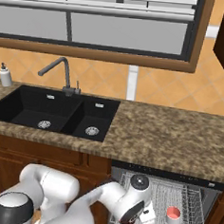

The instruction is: Pick up the cup and bowl from the counter, place them in the dishwasher, and close the dishwasher door.

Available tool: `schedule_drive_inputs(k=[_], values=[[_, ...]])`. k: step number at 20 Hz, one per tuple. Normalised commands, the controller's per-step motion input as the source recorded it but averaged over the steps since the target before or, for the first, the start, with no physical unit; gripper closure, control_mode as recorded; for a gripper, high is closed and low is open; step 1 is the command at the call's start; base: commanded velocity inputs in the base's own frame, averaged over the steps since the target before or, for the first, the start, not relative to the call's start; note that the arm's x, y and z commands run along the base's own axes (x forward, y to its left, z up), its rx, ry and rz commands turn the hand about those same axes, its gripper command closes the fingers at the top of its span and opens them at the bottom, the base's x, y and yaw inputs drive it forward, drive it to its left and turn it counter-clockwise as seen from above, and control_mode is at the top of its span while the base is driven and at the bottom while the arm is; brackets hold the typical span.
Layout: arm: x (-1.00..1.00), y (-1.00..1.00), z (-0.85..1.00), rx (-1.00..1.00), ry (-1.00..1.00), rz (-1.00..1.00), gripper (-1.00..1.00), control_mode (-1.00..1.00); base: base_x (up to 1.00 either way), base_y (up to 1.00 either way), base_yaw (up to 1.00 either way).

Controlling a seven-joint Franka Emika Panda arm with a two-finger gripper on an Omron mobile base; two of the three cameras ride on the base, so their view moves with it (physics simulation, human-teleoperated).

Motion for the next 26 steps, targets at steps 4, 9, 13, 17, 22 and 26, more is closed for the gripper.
schedule_drive_inputs(k=[4, 9, 13, 17, 22, 26], values=[[-0.30, -0.24, -0.10, 0.13, 0.00, 0.00, -1.00, -1.00, 0.00, 0.00, 0.00], [-0.01, 0.00, -0.39, 0.06, 0.00, 0.00, -1.00, -1.00, 0.00, 0.00, 0.00], [0.00, 0.00, -0.48, 0.06, 0.00, 0.00, -1.00, -1.00, 0.00, 0.00, 0.00], [-0.01, 0.00, -0.42, 0.05, 0.00, 0.00, -1.00, -1.00, 0.00, 0.00, 0.00], [0.00, 0.00, -0.38, 0.06, 0.00, 0.00, -1.00, -1.00, 0.00, 0.00, 0.00], [0.06, 0.00, -0.35, 0.08, 0.00, 0.00, -1.00, -1.00, 0.00, 0.00, 0.00]])
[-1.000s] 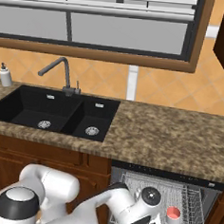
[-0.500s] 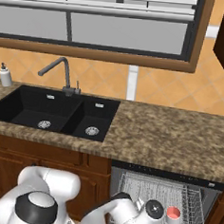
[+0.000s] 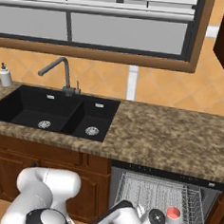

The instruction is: Pick up the cup and bowl from the counter, place them in the dishwasher, and close the dishwasher door.

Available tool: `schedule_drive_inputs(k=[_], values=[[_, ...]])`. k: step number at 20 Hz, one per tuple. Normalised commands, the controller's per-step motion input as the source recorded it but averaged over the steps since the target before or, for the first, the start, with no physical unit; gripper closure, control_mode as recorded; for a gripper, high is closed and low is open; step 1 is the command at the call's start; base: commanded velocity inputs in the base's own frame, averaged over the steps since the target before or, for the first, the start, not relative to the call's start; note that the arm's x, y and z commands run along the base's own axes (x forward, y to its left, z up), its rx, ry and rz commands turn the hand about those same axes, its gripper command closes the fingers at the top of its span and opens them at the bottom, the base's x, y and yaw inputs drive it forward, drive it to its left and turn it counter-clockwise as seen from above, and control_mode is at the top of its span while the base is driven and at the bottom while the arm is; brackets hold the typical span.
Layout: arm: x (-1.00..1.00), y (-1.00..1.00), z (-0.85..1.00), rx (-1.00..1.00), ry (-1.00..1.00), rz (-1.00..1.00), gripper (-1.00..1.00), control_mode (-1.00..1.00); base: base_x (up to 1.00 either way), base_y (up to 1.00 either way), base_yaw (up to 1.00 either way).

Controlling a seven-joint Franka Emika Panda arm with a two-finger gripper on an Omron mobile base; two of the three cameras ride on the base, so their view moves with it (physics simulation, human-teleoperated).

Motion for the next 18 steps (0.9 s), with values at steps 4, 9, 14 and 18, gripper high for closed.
schedule_drive_inputs(k=[4, 9, 14, 18], values=[[0.22, 0.00, -0.27, 0.09, 0.00, 0.00, -1.00, -1.00, 0.00, 0.00, 0.00], [0.41, 0.00, -0.27, 0.10, 0.00, 0.00, -1.00, -1.00, 0.00, 0.00, 0.00], [0.48, 0.00, -0.39, 0.09, 0.00, 0.00, -1.00, -1.00, 0.00, 0.00, 0.00], [0.53, 0.00, -0.51, 0.08, 0.00, 0.00, -1.00, -1.00, 0.00, 0.00, 0.00]])
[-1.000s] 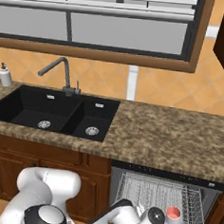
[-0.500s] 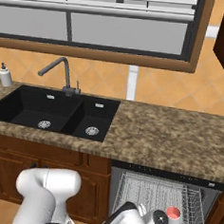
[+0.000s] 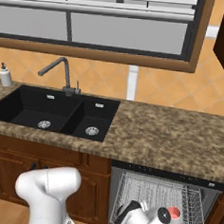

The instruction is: Pick up the cup and bowl from the counter, place them in the dishwasher, and close the dishwasher door.

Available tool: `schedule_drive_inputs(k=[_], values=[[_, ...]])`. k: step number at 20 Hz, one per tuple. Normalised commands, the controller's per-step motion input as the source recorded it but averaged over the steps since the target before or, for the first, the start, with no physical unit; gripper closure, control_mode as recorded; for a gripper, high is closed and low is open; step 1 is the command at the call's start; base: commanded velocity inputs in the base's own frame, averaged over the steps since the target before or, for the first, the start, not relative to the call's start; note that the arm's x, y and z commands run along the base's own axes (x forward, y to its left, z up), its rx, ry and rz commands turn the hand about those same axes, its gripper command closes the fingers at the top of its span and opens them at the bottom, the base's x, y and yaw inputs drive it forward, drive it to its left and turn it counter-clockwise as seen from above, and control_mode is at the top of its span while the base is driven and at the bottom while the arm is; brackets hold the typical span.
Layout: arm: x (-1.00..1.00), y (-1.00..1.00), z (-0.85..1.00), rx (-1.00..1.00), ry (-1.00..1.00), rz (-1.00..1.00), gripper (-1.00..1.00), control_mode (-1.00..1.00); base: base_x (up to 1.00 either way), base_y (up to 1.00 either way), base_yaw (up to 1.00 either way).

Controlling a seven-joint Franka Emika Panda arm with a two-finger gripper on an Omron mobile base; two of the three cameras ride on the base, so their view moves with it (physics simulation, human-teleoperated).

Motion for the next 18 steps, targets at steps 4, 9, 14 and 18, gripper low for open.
schedule_drive_inputs(k=[4, 9, 14, 18], values=[[0.64, 0.00, -0.55, 0.08, 0.00, 0.00, -1.00, -1.00, 0.00, 0.00, 0.00], [0.53, 0.00, -0.53, 0.07, 0.00, 0.00, -1.00, -1.00, 0.00, 0.00, 0.00], [0.07, -0.15, -0.40, 0.02, 0.00, 0.00, -1.00, -1.00, 0.00, 0.00, 0.00], [0.38, -0.03, -0.47, 0.00, 0.00, 0.00, -1.00, -1.00, 0.00, 0.00, 0.00]])
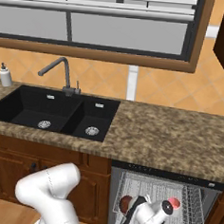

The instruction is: Pick up the cup and bowl from the counter, place them in the dishwasher, and close the dishwasher door.

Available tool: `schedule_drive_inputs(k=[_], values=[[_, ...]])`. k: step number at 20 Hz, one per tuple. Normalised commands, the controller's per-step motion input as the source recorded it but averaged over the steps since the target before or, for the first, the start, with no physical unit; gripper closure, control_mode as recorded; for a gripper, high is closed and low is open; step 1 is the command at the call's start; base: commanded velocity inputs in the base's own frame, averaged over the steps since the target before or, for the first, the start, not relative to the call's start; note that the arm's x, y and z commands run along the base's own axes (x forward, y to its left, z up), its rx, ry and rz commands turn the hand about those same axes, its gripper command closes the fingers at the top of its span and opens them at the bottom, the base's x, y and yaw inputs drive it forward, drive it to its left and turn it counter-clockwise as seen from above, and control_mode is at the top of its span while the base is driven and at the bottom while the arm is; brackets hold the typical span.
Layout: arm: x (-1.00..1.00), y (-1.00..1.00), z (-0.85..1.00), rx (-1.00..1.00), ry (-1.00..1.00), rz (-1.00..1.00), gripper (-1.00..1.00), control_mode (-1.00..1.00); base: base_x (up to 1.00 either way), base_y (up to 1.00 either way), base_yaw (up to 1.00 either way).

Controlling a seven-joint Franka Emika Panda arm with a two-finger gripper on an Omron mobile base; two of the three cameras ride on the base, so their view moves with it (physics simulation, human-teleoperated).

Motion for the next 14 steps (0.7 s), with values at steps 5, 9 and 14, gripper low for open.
schedule_drive_inputs(k=[5, 9, 14], values=[[0.83, 0.00, -0.58, 0.03, 0.00, 0.00, -1.00, -1.00, 0.00, 0.00, 0.00], [0.95, 0.00, -0.32, 0.09, -0.06, 0.00, -1.00, -1.00, 0.00, 0.00, 0.00], [-0.17, -0.49, 0.04, 0.07, -0.04, 0.00, -1.00, -1.00, 0.00, 0.00, 0.00]])
